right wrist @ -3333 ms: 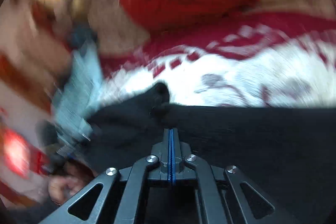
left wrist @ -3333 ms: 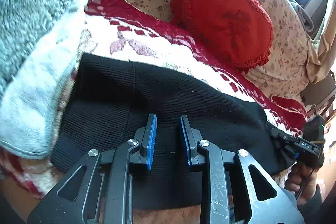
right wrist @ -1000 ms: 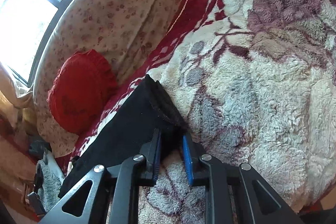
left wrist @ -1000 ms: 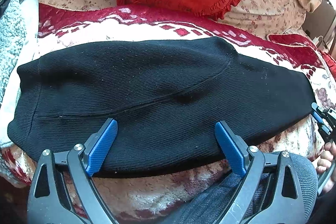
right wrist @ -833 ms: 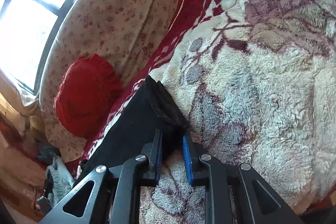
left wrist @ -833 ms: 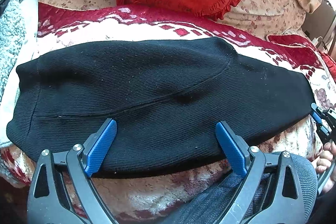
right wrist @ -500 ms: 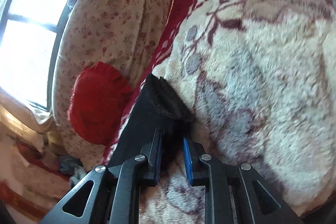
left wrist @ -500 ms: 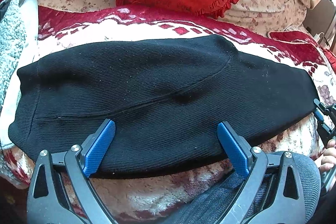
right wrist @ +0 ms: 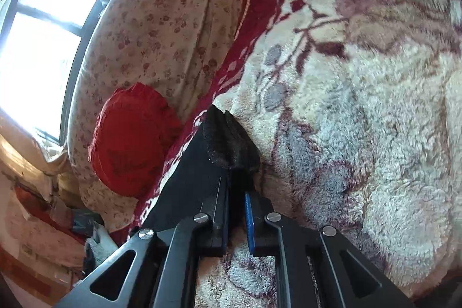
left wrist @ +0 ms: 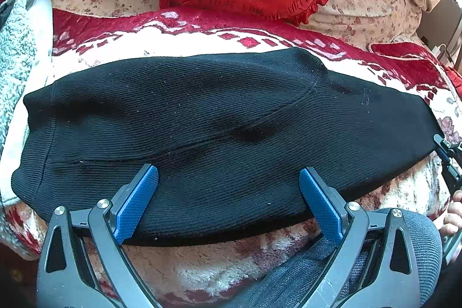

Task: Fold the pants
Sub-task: 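Lift the leg end with the right gripper, fold it over, and release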

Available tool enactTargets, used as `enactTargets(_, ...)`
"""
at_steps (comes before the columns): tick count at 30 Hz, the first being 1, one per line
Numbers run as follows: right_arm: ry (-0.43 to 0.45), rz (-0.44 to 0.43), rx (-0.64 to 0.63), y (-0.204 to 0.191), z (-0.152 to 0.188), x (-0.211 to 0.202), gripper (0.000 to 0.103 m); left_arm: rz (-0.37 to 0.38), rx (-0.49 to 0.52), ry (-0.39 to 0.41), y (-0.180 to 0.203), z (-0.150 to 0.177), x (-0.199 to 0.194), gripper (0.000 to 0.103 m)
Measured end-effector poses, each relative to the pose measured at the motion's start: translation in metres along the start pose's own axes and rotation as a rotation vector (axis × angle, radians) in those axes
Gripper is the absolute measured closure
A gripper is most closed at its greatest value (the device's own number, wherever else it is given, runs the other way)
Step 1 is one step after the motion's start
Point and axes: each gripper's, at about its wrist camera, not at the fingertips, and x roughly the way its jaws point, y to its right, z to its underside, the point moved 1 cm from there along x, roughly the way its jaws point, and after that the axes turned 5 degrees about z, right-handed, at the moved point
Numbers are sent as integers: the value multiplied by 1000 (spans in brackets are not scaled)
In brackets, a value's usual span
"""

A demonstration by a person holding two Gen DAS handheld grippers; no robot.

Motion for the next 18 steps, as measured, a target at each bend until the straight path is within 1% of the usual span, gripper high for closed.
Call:
enactTargets(4, 36, 32, -106, -18, 1, -7, 95, -1, 1, 1, 0, 0, 0, 4)
enactTargets(6, 39, 32, -154, -27, 2, -7, 95, -5, -1, 9, 0, 0, -2, 5)
enactTargets(8, 33, 13, -208, -38, 6, -6, 95, -44, -7, 39, 0, 0, -8, 5)
enactTargets(9, 28, 1, -237, -45, 9, -5, 95, -83, -15, 69, -1, 0, -14, 5)
enactTargets(10, 23, -13, -261, -52, 12, -5, 95, -113, -33, 114, -4, 1, -23, 5)
enactTargets(11, 15, -37, -292, -61, 15, -4, 95, -122, -48, 141, -7, 1, -29, 5)
enactTargets(13, -16, -106, -351, -76, 24, 0, 95, -139, -73, 167, -13, 1, -34, 5)
enactTargets(15, -43, -172, -407, -94, 34, 2, 95, -140, -88, 171, -16, 3, -34, 5)
enactTargets(18, -114, -283, -497, -128, 55, 12, 95, -142, -94, 168, -17, 3, -33, 5)
